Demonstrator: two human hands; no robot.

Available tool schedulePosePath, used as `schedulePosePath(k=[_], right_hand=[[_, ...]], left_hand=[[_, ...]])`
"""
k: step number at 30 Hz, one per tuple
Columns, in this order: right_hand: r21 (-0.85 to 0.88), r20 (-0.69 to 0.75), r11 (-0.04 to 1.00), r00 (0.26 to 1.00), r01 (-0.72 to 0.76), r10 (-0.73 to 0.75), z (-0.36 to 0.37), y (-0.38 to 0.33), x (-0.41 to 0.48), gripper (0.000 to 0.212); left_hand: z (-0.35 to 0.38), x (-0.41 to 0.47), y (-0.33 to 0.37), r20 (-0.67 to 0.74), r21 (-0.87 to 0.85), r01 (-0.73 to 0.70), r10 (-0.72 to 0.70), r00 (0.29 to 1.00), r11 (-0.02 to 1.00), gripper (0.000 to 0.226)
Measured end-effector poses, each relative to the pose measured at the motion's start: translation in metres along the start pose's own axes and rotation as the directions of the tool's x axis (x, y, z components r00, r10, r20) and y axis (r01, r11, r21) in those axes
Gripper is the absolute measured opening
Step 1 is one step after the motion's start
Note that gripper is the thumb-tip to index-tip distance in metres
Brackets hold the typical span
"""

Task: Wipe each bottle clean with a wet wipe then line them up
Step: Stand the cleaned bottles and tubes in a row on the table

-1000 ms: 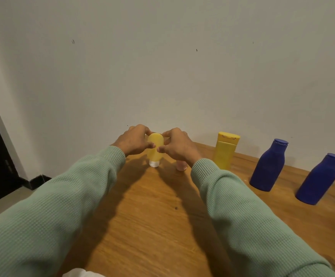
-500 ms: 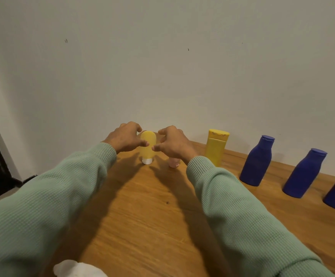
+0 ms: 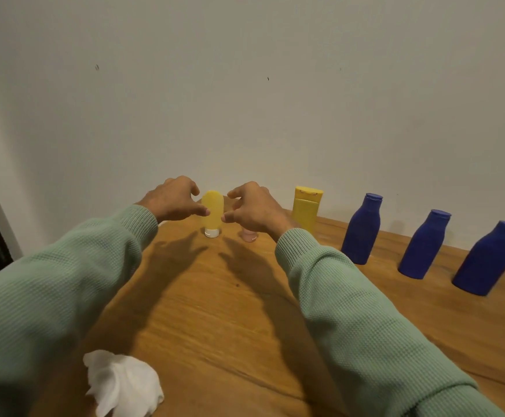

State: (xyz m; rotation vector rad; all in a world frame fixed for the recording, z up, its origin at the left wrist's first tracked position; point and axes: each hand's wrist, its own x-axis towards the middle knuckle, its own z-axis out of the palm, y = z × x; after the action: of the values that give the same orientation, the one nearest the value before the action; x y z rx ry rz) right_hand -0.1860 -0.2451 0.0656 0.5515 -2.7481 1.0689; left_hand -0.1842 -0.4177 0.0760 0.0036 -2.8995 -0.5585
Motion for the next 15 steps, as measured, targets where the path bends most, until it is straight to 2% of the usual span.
schedulePosePath(k=[5, 10, 15], right_hand=[[0.004, 0.049, 0.999, 0.997, 0.052, -0.052, -0.005, -0.010, -0.022, 0.052], [0.004, 0.104, 0.995, 0.989, 0.102, -0.102, -0.013, -0.025, -0.048, 0.038], [-0.010, 0.212, 0.993, 0.971, 0.117, -0.112, -0.013, -0.040, -0.071, 0.022]], left_hand=[[-0.012, -0.021, 0.008, 0.040, 0.006, -0.031, 0.031, 0.999, 0.999, 0.058], [-0.021, -0.046, 0.013, 0.083, -0.008, -0.022, 0.022, 0.996, 1.000, 0.028], [-0.028, -0.077, 0.011, 0.138, -0.008, 0.022, -0.020, 0.990, 1.000, 0.022]])
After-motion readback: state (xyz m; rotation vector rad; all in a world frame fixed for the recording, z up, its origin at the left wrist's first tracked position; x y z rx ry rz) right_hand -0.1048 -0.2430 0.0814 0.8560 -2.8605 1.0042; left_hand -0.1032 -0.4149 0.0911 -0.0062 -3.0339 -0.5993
